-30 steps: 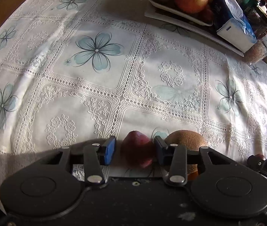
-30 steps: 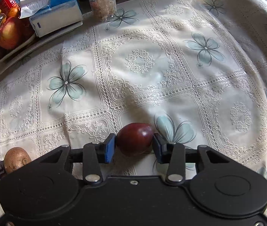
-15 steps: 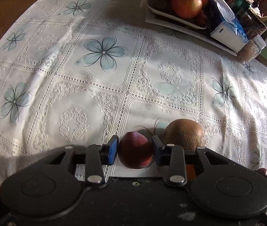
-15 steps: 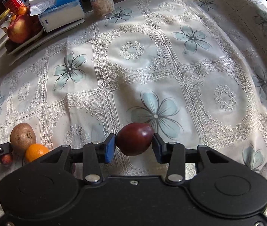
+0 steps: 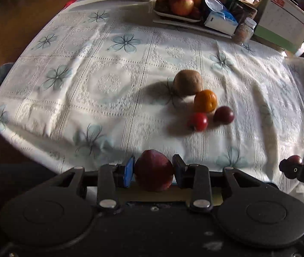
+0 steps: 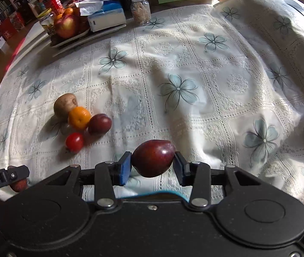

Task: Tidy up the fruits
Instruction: 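Carry the peach and plum over the gold tray with both grippers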

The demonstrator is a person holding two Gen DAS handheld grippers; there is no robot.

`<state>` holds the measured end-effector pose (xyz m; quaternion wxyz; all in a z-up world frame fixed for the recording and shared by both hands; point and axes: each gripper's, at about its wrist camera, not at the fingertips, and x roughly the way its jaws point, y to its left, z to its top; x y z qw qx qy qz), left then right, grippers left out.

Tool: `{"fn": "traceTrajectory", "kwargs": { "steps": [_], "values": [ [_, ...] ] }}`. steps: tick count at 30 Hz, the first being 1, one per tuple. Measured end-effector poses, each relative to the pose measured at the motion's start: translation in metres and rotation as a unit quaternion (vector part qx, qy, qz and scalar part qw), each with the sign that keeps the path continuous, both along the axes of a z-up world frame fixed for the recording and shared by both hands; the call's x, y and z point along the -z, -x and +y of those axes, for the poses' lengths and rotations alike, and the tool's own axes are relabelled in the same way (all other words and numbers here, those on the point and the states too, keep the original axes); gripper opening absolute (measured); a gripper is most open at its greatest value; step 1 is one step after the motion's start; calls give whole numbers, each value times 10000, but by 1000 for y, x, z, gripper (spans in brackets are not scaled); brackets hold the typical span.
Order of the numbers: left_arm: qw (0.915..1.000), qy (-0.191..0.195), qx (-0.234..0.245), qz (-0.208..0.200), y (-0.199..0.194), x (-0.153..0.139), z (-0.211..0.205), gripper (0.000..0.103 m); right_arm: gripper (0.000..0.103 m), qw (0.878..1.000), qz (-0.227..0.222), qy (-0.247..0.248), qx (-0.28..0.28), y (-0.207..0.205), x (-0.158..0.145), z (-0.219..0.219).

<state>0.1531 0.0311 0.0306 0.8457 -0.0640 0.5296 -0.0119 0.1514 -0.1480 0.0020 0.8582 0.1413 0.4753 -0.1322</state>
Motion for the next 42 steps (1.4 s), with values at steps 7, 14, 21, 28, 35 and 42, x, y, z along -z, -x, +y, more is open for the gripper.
{"fn": "traceTrajectory", "kwargs": {
  "steps": [7,14,21,28,35,42],
  "values": [
    [9997,101,215,46,95,4,-12,38,50,9987,-372,242,-265,80,-1,29],
    [9988,-89,465,139,157,12,-41,38,50,9957,-456,629,-500,142,17,55],
    [9968,-441,636,201,185,23,-59,38,50,9965,-517,498,-431,177,33,55],
    [9969,-546,528,209,187,31,-58,38,50,9954,-832,414,-242,199,36,52],
    [9989,-290,353,100,187,31,-50,38,50,9930,-1077,320,-361,201,35,54],
    [9984,-364,400,179,186,35,-53,38,50,9946,-982,29,-323,198,39,49]
  ]
}}
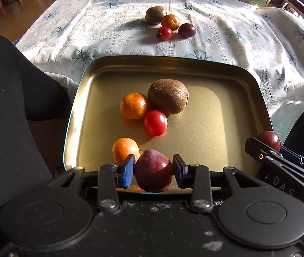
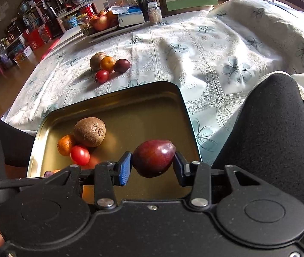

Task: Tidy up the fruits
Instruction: 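Carry the peach and plum over the gold tray with both grippers, then open the right gripper to drop the plum into the tray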

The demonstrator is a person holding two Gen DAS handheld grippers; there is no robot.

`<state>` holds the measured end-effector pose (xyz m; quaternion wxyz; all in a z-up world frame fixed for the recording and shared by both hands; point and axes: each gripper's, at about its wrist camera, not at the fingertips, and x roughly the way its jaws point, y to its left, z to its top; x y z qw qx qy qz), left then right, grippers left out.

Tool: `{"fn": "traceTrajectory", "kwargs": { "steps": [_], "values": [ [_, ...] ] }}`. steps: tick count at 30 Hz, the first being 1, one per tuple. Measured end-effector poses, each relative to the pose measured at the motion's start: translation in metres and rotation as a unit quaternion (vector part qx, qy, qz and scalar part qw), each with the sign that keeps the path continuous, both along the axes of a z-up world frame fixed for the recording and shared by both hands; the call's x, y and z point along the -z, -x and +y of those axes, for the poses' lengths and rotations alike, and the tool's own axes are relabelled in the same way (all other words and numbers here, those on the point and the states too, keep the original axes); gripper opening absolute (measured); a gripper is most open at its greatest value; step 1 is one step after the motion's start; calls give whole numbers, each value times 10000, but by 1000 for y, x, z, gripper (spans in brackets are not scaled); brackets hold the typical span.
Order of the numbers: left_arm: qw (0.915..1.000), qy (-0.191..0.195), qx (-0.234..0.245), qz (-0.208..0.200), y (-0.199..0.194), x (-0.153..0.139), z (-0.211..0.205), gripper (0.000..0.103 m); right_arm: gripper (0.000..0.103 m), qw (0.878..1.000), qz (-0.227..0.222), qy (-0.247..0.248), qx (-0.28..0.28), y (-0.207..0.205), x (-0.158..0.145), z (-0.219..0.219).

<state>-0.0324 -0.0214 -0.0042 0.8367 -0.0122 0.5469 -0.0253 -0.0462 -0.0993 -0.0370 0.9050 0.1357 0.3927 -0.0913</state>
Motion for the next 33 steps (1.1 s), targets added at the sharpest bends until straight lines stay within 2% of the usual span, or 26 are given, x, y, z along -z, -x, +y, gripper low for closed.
{"fn": "traceTrajectory", "kwargs": {
  "steps": [5,17,33],
  "values": [
    [9999,61,-59,80,-2,4,4,38,50,9995,57,291,-55,-1,1,9],
    [9999,-17,-1,-99,0,-1,4,38,50,9991,172,396,-50,-5,2,11],
    [10000,-72,-31,32,-1,3,5,38,50,9996,178,215,-87,-6,2,7]
  ]
}}
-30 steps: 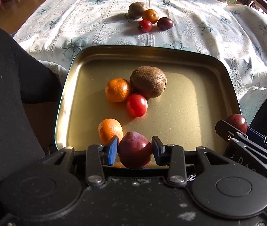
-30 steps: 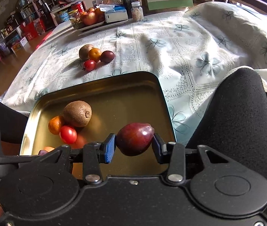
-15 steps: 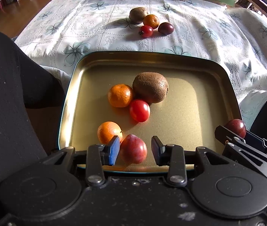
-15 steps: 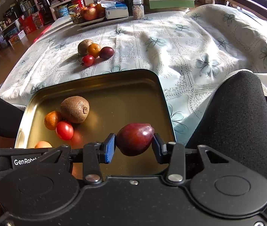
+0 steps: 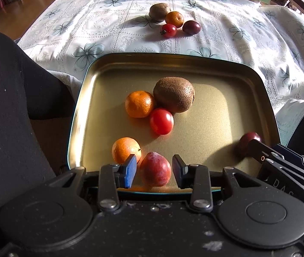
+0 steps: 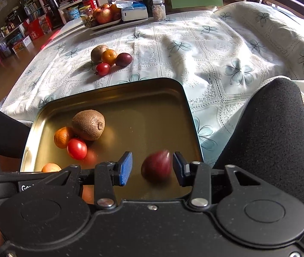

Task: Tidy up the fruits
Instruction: 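Open the right gripper to drop the plum into the tray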

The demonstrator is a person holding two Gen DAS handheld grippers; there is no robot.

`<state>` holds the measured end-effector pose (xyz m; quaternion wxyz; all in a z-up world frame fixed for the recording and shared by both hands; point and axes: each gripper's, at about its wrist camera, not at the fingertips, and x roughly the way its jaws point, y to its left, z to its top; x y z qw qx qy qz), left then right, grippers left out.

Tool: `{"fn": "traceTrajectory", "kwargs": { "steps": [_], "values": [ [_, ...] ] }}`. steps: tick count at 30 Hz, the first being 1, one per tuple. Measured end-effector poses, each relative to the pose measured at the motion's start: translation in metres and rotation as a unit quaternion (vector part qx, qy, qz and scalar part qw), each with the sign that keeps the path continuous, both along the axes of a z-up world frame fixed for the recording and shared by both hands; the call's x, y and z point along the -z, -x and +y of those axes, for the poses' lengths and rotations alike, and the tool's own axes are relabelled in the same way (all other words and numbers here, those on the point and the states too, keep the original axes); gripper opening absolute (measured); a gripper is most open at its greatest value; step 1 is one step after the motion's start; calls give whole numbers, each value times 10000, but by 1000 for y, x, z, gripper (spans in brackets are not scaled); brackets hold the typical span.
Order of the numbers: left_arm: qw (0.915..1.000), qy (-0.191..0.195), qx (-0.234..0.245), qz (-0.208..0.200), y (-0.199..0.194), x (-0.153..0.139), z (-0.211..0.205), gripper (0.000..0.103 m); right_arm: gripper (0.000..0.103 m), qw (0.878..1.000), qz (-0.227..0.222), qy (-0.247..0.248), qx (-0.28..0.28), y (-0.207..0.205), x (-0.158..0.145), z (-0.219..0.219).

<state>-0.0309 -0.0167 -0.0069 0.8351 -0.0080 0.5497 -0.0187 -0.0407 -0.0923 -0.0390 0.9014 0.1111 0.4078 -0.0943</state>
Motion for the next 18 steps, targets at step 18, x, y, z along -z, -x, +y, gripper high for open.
{"fn": "traceTrajectory", "kwargs": {
  "steps": [18],
  "values": [
    [10000,-17,-41,85,-1,3,1,38,49,9999,99,-26,-47,-2,1,2]
  ]
}}
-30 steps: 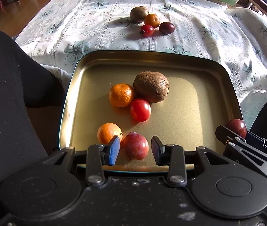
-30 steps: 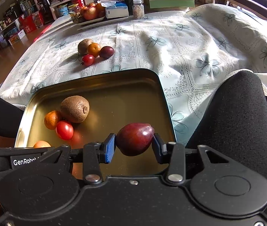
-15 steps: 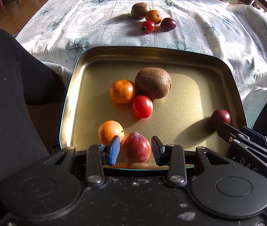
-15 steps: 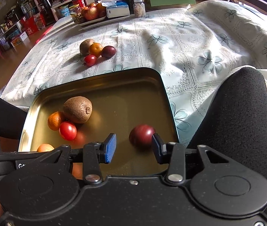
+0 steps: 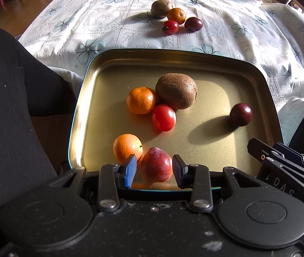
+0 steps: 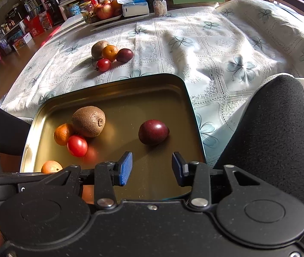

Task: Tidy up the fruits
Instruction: 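Open the right gripper to drop the plum into the tray, then lower the peach onto the tray and open the left gripper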

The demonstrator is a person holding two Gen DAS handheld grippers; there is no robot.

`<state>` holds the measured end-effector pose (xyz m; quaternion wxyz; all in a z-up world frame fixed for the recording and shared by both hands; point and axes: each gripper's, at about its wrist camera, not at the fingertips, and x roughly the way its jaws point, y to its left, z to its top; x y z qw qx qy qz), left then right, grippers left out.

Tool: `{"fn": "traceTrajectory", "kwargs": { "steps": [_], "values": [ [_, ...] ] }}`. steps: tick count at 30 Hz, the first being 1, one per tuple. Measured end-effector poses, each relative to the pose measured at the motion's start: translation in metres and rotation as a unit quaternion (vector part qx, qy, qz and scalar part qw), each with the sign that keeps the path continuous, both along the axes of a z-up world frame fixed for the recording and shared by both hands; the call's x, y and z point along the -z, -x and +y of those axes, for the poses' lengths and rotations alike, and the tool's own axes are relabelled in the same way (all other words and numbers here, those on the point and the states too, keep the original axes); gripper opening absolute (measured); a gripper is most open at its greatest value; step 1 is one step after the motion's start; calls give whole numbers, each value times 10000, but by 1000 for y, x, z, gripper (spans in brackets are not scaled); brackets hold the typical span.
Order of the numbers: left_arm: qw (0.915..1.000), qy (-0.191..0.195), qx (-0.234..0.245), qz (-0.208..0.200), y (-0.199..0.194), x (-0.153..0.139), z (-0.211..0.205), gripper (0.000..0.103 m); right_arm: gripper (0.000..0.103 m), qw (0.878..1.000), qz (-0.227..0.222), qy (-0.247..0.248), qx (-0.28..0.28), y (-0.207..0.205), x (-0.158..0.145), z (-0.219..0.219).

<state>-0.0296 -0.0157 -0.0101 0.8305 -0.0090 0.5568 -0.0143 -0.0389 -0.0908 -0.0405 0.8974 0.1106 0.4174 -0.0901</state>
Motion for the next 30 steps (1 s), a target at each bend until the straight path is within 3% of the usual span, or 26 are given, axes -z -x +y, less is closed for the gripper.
{"fn": "traceTrajectory", "kwargs": {
  "steps": [30],
  "values": [
    [9999,33,-58,111,-1,4,1,38,49,10000,67,-48,-39,-2,2,1]
  ]
}}
